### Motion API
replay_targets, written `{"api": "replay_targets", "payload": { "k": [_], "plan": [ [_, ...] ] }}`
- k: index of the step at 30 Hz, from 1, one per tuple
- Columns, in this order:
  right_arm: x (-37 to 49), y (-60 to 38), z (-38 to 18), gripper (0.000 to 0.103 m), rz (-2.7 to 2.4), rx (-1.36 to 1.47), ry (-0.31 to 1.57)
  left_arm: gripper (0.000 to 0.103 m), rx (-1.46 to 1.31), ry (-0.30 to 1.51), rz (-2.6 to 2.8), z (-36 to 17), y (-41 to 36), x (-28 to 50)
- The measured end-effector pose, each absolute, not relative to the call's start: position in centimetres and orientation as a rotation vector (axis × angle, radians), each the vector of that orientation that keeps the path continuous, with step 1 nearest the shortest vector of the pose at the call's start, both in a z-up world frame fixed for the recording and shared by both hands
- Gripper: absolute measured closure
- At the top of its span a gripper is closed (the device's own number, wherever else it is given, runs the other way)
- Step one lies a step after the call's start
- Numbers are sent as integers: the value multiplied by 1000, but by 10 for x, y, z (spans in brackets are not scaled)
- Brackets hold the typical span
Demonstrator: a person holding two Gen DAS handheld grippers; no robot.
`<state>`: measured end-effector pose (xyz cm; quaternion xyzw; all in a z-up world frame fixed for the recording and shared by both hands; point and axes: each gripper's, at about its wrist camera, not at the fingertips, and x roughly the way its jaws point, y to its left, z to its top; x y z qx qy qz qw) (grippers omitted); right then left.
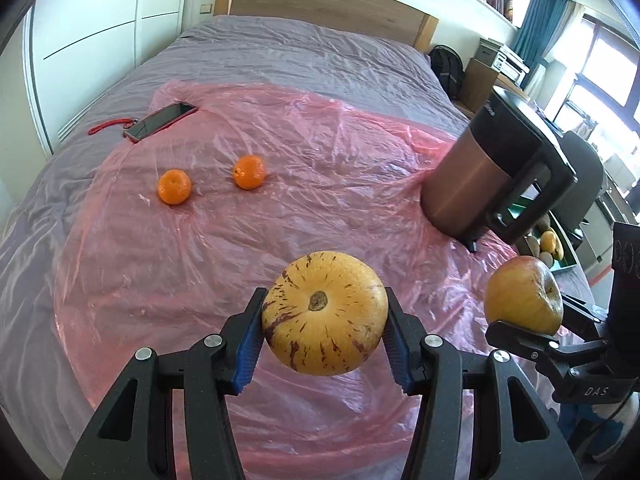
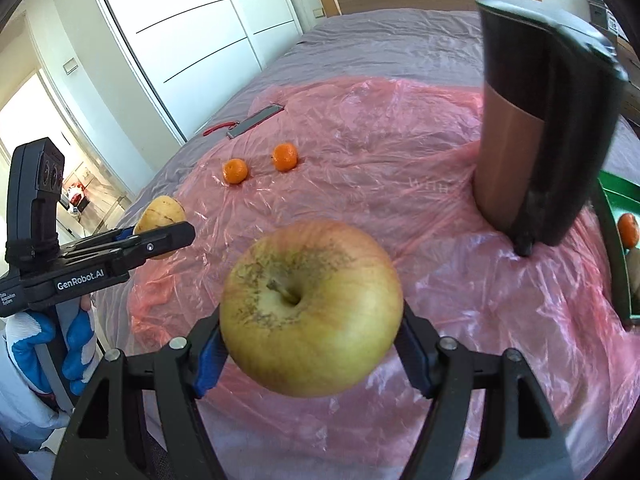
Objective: Organize fruits
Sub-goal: 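Carry the pepino melon and large apple over the green tray with both tools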
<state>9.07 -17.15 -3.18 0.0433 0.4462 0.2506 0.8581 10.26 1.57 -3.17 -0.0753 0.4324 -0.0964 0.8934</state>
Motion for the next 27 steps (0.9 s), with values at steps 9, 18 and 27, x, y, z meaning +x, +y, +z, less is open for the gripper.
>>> {"api": "replay_targets", "payload": {
  "k": [9, 18, 27],
  "plan": [
    [57, -266, -16, 30, 394, 154, 862, 55, -85, 892, -348, -3, -69, 81],
    [46, -361, -10, 30, 259, 212, 807, 55, -9, 884, -459, 22, -152, 83],
    [51, -444, -12, 30, 136, 251, 776, 55, 67, 893, -560, 32, -240, 104]
  ]
}}
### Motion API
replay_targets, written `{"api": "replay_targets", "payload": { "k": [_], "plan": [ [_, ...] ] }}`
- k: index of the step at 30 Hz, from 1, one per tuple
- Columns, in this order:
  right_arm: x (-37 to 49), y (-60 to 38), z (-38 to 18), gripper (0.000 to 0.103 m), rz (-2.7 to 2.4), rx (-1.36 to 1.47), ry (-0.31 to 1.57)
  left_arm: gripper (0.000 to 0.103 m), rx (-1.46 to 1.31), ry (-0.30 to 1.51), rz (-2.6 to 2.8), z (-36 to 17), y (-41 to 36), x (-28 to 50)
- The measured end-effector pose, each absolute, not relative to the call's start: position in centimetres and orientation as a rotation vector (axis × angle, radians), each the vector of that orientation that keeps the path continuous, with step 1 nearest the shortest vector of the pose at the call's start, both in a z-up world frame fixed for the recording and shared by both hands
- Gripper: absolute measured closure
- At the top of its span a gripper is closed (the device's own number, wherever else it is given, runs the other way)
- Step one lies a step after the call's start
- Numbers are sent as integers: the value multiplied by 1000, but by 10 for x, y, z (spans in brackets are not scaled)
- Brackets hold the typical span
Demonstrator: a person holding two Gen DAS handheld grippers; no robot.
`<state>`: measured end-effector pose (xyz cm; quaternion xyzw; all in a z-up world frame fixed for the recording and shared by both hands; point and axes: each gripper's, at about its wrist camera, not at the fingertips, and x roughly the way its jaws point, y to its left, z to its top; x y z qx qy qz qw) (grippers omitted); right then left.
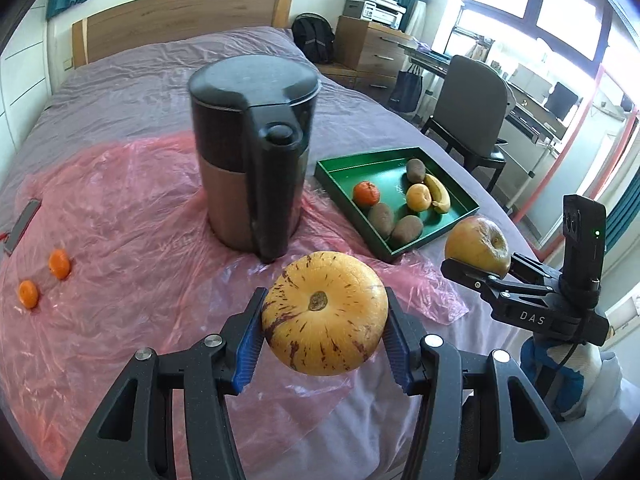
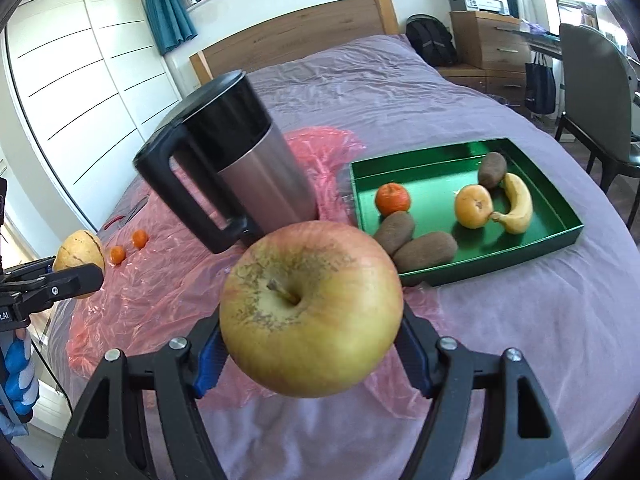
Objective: Organize fruits
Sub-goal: 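Carry the pepino melon and large apple over the green tray with both tools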
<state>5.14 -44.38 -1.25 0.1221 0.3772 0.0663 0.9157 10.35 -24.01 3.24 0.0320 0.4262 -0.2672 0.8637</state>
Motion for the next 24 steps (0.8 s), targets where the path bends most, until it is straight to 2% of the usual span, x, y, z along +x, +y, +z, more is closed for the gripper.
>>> {"api": "replay_targets", "payload": {
  "k": [11, 24],
  "plan": [
    [128, -536, -5, 30, 16, 238, 727, 55, 125, 896, -648, 28, -357, 167],
    [264, -582, -52, 30, 41, 179, 807, 55, 223, 979, -703, -43, -462, 231]
  ]
}}
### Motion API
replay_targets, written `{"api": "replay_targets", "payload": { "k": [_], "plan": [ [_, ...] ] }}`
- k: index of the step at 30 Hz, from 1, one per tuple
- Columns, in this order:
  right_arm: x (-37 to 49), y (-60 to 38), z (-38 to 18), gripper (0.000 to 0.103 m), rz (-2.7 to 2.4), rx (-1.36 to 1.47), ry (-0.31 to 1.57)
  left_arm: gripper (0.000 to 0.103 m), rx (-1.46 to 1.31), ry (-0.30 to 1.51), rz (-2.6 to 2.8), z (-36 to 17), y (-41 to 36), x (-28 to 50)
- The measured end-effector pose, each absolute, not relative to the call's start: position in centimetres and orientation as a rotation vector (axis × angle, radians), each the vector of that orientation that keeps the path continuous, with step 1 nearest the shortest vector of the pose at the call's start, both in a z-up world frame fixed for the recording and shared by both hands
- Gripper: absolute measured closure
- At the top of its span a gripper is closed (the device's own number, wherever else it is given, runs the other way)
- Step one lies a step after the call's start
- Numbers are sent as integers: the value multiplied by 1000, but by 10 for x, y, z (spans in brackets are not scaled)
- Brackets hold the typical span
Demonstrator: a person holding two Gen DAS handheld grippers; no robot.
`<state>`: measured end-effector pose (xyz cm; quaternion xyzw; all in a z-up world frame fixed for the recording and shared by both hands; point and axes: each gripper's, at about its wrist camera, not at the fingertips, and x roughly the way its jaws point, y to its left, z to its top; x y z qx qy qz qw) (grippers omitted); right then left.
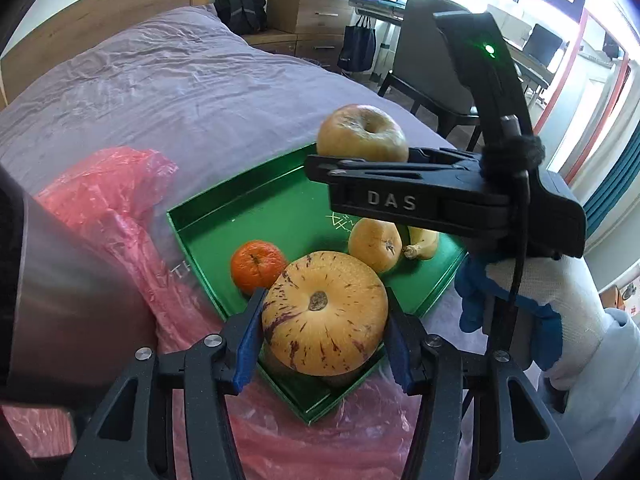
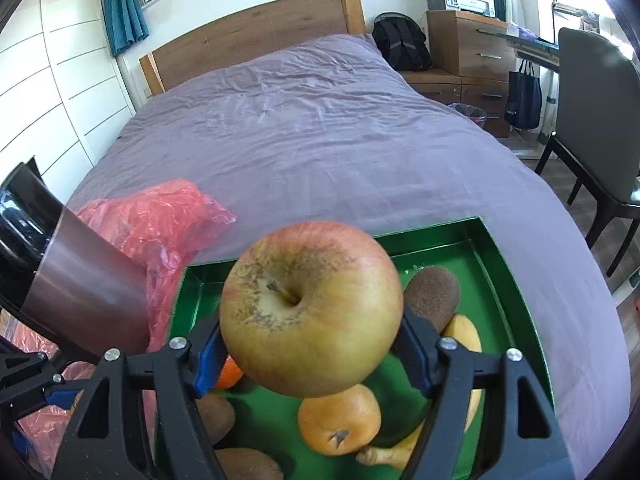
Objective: Organize fruits
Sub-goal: 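Carry the pepino melon and large apple over the green tray with both tools, then open both tools to release the pepino melon and apple into the tray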
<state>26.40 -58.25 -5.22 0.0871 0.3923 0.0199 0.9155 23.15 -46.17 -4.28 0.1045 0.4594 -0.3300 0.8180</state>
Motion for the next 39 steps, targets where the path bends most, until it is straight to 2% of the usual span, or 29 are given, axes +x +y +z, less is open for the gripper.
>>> {"api": "replay_targets", "payload": {
  "k": [12, 26, 32, 34, 36, 39],
  "plan": [
    [311, -585, -98, 30, 108, 81, 913, 55, 279, 1046, -715, -90, -500, 253],
    [315, -574, -112, 27, 98, 5, 976, 54, 306, 1058, -705, -103, -507, 249],
    [316, -573, -111, 20, 76, -5, 990, 49, 302, 1061, -700, -94, -499, 252],
    [314, -573, -108, 7, 63, -4, 982, 47, 312, 1057, -696, -89, -492, 251],
    [312, -573, -103, 0, 40, 0, 977, 46, 320, 1045, -692, -82, -485, 248],
    [305, -574, -94, 0, 36, 33, 970, 43, 316, 1028, -677, -69, -473, 243]
  ]
}}
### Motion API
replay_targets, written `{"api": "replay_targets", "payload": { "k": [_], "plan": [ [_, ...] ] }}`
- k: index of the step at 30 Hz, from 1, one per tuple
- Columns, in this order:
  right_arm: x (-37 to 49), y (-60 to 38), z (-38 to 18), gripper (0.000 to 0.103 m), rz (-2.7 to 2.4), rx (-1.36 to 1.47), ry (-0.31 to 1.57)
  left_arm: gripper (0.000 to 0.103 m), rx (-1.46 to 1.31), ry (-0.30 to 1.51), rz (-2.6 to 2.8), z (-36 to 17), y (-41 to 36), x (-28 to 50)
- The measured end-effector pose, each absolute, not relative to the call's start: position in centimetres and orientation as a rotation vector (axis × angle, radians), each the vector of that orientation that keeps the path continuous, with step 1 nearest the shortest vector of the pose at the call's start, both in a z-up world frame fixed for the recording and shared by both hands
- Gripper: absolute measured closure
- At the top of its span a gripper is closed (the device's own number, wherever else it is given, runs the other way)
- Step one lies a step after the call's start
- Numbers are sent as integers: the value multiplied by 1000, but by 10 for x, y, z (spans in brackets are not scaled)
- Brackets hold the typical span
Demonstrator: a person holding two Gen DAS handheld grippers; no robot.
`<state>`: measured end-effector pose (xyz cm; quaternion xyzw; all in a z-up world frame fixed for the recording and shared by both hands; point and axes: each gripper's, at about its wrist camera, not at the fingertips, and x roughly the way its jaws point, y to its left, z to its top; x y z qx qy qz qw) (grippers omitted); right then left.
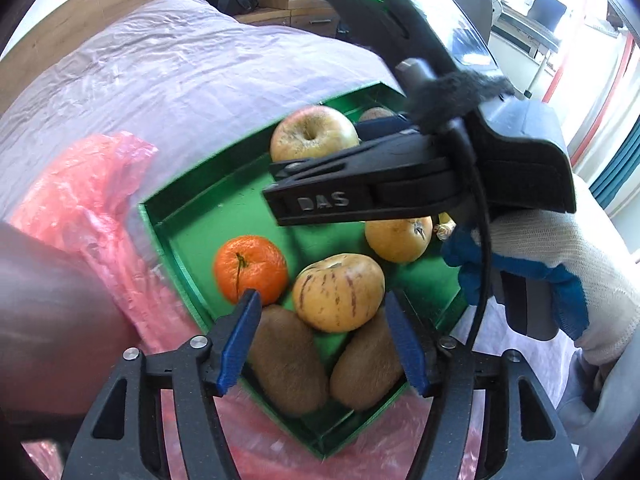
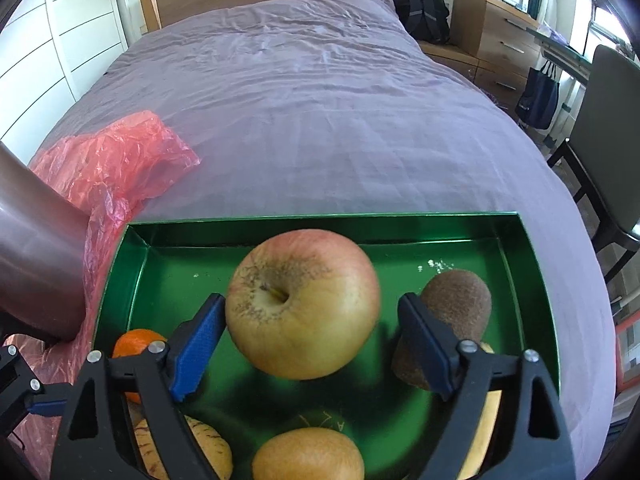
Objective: Organize fruits
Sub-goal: 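Open both tools to release the pepino melon and apple into the tray, then move both tools back toward the two mandarins on the sheet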
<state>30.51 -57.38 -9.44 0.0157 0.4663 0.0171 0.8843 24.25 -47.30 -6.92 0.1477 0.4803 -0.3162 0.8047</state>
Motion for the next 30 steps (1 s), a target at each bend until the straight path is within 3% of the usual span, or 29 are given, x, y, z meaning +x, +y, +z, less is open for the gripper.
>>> {"api": "replay_targets", "payload": {
  "k": [15, 18, 30],
  "plan": [
    [196, -537, -21, 0, 46, 86, 865, 37, 262, 940, -673, 8, -386, 158],
    [170, -520, -10, 0, 56, 96, 845, 31, 269, 922, -650, 14, -367, 141],
    [78, -434, 10, 0, 153, 77, 816, 30, 164, 888, -391, 20, -234, 88]
  ]
}}
